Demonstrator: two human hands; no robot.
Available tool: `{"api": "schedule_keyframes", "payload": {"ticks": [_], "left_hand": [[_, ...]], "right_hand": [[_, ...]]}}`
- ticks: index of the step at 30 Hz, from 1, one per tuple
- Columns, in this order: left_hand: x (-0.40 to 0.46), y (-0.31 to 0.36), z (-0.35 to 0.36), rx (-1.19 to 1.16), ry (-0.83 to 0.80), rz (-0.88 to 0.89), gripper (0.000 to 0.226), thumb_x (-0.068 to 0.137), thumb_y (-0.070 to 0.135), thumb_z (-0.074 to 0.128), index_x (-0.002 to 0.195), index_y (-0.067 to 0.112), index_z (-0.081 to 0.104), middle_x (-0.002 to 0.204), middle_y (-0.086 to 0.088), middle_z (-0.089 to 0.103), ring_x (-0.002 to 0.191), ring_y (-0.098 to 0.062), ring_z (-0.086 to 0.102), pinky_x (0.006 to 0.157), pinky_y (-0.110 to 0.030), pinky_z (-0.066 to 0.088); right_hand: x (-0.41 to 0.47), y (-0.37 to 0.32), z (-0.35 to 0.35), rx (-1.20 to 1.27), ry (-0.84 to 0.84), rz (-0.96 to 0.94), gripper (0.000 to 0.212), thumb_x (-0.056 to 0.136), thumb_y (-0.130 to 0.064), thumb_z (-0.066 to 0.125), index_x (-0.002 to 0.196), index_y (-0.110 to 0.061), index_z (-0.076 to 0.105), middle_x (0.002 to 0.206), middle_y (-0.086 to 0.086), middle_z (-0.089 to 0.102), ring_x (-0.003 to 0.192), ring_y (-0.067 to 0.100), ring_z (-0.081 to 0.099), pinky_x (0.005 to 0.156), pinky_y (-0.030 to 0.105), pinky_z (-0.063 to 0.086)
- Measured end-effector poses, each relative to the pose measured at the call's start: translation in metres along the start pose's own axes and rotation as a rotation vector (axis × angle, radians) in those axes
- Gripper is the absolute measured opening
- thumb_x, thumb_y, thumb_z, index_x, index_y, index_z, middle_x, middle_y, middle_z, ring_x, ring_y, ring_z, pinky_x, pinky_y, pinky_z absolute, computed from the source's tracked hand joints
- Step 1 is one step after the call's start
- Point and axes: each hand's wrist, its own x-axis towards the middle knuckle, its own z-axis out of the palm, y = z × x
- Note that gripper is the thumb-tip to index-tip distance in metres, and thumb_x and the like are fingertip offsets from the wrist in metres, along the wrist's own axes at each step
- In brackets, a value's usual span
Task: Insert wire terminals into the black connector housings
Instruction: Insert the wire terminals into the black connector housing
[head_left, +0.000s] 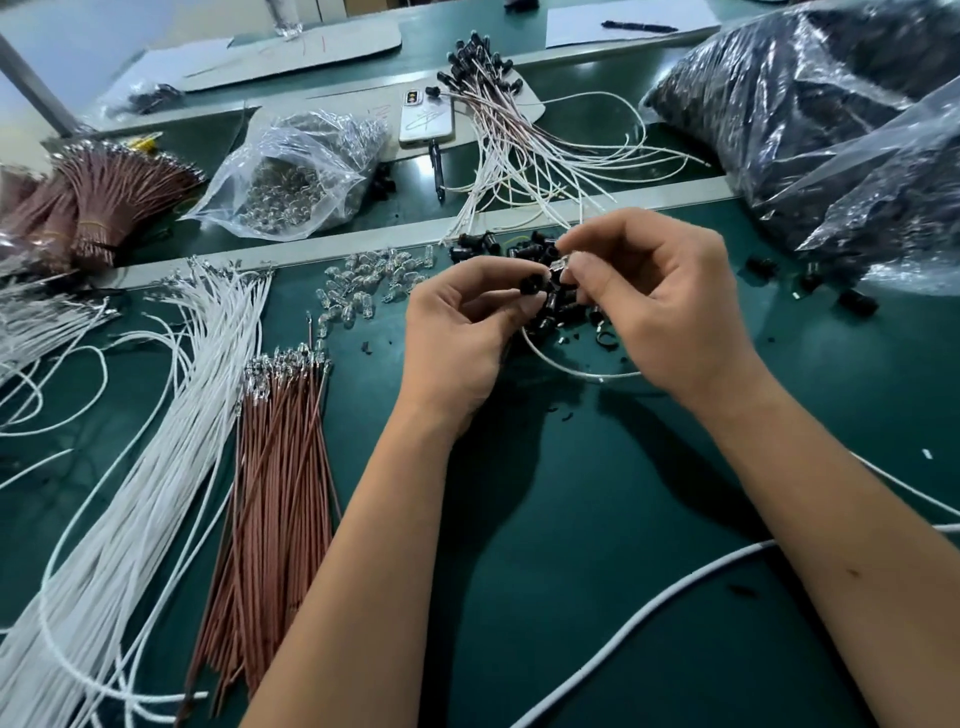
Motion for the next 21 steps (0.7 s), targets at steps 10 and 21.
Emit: {"api": "schedule_keyframes", "payload": {"ticks": [10, 21], "left_hand": [[0.0025, -0.0021, -0.0007, -0.103, -0.050, 0.075, 0.025, 0.082, -0.012, 0.073, 0.094, 0.010, 0.075, 0.089, -0.003, 0.077, 0.084, -0.018, 0.071, 0.083, -0.031, 0.056], [0.0022, -0.0006, -0.0010, -0.085, -0.045, 0.088, 0.025, 0.080, -0.015, 0.073, 0.093, 0.007, 0.074, 0.089, -0.006, 0.077, 0.083, -0.019, 0.072, 0.080, -0.030, 0.056]], "right_hand": [[-0.0033, -0.0047, 0.0051, -0.122, 0.040, -0.134, 0.007, 0.095, -0.006, 0.071, 0.100, -0.005, 0.076, 0.089, -0.003, 0.074, 0.078, 0.009, 0.069, 0.073, 0.019, 0.051], [-0.0047, -0.0095, 0.0058, -0.213, 0.037, -0.159, 0.005, 0.094, -0.011, 0.076, 0.094, -0.008, 0.080, 0.077, -0.005, 0.073, 0.065, 0.013, 0.067, 0.061, 0.034, 0.055]]}}
